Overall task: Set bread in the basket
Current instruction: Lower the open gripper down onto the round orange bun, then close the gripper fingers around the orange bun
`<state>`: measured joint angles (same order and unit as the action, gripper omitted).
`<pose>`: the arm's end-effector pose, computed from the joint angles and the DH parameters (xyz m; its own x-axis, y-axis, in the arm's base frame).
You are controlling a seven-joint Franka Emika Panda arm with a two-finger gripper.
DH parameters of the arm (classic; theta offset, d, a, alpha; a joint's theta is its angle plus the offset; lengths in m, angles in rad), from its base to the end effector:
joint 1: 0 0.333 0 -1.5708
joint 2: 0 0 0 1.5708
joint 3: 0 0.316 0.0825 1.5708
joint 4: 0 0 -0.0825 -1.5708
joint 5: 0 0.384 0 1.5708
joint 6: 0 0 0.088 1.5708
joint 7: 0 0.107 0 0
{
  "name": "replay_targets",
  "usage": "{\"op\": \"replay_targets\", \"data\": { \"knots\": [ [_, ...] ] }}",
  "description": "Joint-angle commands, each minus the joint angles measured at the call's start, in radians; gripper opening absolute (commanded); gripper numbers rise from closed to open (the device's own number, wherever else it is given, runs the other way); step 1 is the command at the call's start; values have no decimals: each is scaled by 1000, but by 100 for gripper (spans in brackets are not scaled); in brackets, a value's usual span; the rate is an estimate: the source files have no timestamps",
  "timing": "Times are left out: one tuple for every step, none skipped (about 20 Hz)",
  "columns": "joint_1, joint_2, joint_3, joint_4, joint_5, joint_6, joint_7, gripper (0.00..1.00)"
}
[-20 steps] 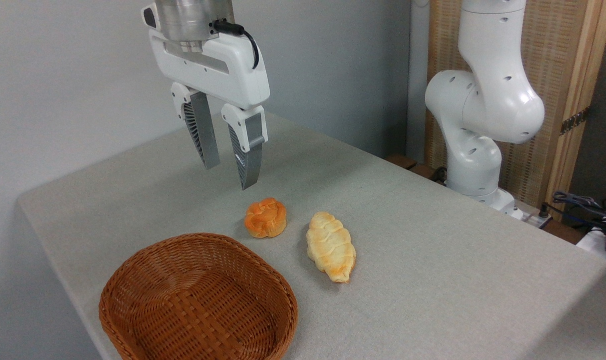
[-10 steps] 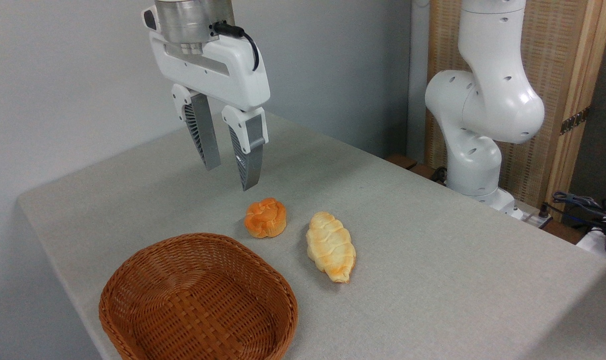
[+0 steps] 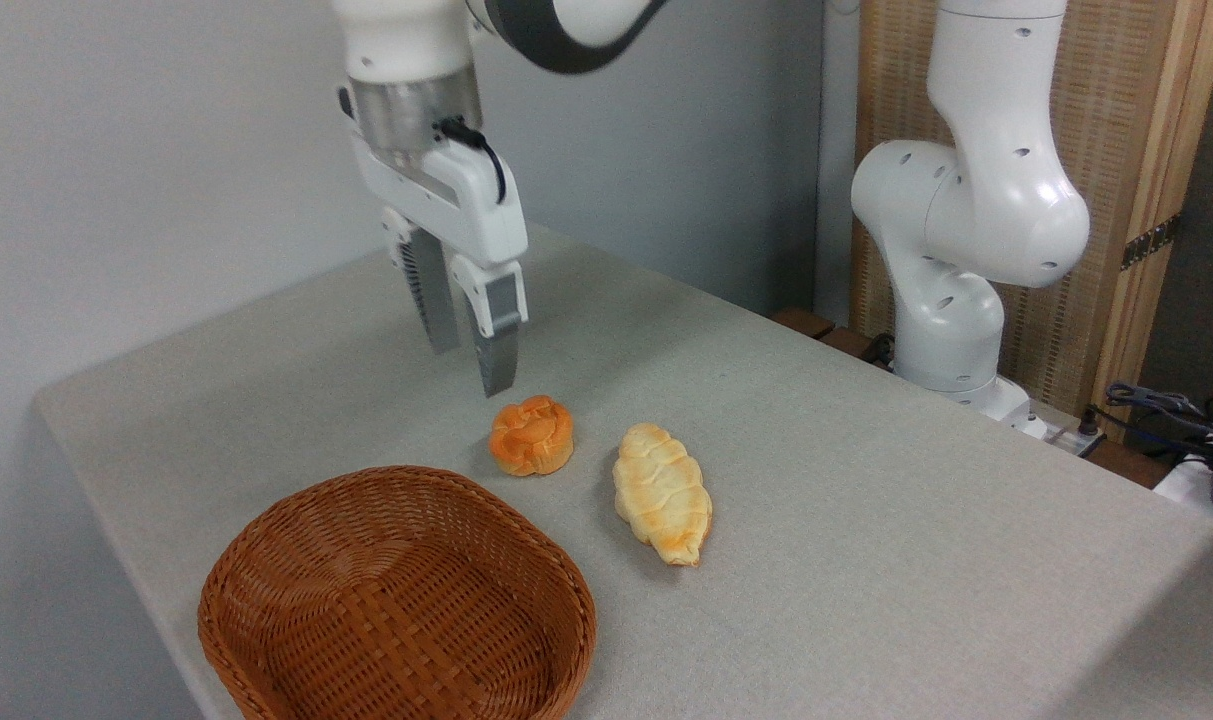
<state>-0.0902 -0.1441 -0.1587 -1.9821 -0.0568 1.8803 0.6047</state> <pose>0.5033 -0.1361 0.5316 0.6694 -0.7411 0.0515 -0.7422 -0.6702 0.0034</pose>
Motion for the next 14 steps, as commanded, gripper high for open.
{"op": "replay_targets", "data": {
  "knots": [
    [-2, -72, -71, -203, -20, 135, 1, 100],
    [-3, -69, -96, -237, -12, 175, 1, 100],
    [-3, -69, -107, -253, -8, 189, 3, 100],
    [-3, -68, -114, -274, -5, 206, 4, 100],
    [-3, -63, -114, -279, 8, 207, 12, 100],
    [-3, -58, -114, -281, 27, 207, 27, 100],
    [-3, -51, -114, -284, 41, 207, 44, 100],
    [-3, -46, -114, -288, 43, 210, 49, 100],
    [-3, -39, -114, -290, 45, 214, 52, 100],
    [-3, -31, -114, -291, 49, 214, 59, 100],
    [-3, -28, -114, -291, 69, 223, 69, 100],
    [-3, -25, -114, -291, 81, 230, 69, 100],
    [-3, -16, -114, -291, 87, 241, 69, 96],
    [-3, -6, -114, -291, 88, 250, 69, 85]
  ]
}}
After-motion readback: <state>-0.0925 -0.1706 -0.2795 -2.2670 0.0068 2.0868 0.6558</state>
